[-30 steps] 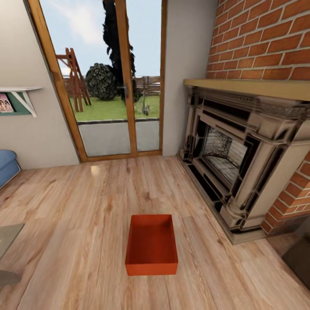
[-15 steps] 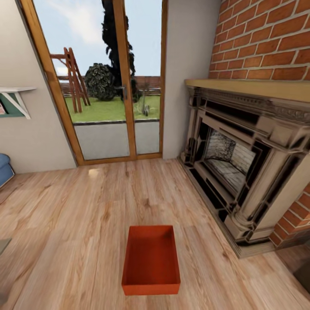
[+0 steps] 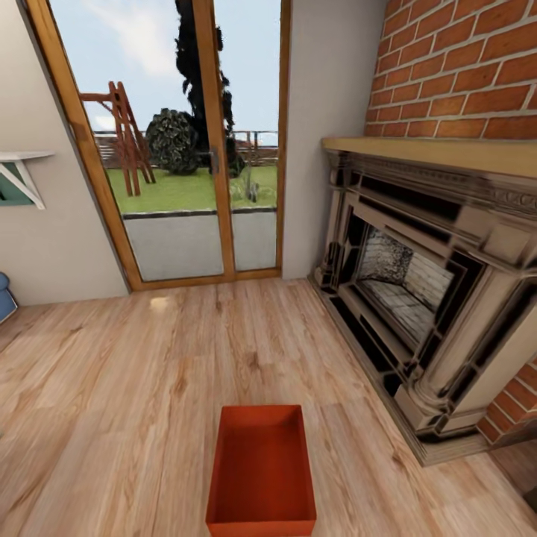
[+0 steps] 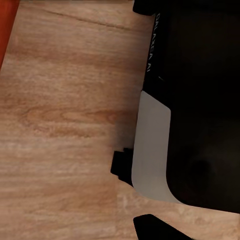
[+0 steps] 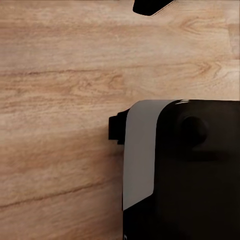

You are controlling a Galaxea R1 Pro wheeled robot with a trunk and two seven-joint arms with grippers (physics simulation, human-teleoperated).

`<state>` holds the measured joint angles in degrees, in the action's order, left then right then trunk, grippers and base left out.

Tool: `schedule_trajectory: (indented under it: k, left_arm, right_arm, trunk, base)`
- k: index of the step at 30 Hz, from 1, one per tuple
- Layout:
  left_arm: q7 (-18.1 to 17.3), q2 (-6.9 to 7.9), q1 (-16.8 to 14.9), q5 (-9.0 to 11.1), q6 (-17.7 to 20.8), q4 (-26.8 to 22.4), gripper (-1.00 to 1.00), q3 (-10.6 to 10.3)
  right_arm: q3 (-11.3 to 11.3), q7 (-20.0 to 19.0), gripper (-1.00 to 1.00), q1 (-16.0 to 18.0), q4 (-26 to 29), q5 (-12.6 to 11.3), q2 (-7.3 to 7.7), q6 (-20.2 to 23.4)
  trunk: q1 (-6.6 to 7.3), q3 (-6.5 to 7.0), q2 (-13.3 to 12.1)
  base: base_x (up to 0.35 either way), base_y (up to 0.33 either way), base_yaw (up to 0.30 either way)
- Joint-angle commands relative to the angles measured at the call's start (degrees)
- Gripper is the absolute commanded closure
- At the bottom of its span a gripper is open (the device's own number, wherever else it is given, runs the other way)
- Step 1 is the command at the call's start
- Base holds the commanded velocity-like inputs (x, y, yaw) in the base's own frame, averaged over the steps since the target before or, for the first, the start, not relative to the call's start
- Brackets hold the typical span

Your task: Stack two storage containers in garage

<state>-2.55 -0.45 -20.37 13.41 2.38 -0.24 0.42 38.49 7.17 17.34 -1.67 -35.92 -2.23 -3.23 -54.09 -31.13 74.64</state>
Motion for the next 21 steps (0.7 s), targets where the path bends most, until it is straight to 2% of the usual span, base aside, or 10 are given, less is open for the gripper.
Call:
schedule_trajectory:
  k: [1,8,21]
  left_arm:
    - [-0.2,0.01,0.0,0.5,0.2,0.0,-1.0,0.0]
    - [-0.2,0.07,0.0,0.5,0.2,0.0,-1.0,0.0]
    - [-0.1,0.18,0.0,0.7,0.2,0.0,-1.0,0.0]
  right_arm:
    - [0.4,0.0,-1.0,0.1,-0.2,-0.5,-0.06,-0.3]
    - [0.4,0.0,-1.0,0.1,-0.2,-0.5,-0.06,-0.3]
    - [0.4,0.0,-1.0,0.1,-0.2,-0.5,-0.06,-0.3]
  trunk:
    - [-0.03,-0.05,0.0]
    - [-0.03,-0.05,0.0]
    - [-0.03,-0.05,0.0]
  base:
    - [0.319,0.0,0.0]
    - [0.272,0.0,0.0]
    - [0.014,0.0,0.0]
